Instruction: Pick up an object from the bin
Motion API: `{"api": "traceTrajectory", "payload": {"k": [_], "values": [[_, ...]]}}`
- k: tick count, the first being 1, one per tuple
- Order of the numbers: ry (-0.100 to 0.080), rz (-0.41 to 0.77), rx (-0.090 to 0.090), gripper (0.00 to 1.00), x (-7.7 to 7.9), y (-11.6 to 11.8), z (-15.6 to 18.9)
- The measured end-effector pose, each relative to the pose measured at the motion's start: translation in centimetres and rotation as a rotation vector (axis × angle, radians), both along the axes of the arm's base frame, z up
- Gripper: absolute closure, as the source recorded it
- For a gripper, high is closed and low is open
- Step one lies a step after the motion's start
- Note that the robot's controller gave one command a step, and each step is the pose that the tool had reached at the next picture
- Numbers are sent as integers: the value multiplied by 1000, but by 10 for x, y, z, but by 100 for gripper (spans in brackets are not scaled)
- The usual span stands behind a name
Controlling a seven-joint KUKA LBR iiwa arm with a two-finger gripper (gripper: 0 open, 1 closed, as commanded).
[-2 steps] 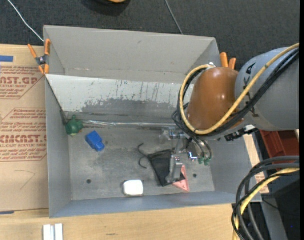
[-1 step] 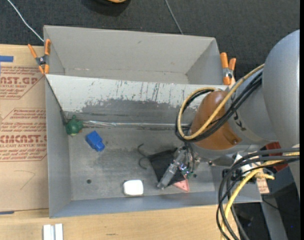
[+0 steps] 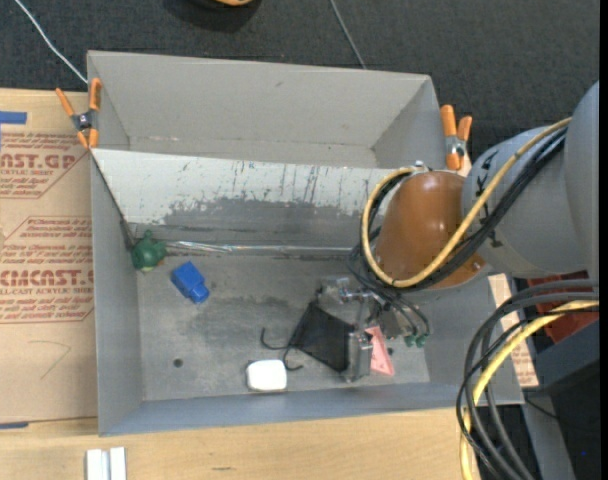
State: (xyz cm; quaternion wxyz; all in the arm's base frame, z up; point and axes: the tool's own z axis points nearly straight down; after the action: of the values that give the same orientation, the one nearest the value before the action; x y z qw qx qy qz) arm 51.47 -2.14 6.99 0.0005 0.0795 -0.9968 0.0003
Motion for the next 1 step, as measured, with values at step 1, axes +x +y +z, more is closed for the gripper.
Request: {"api": "traceTrajectory", "payload": {"k": [1], "values": [[4,-353,0,0,-23,29,0]]}}
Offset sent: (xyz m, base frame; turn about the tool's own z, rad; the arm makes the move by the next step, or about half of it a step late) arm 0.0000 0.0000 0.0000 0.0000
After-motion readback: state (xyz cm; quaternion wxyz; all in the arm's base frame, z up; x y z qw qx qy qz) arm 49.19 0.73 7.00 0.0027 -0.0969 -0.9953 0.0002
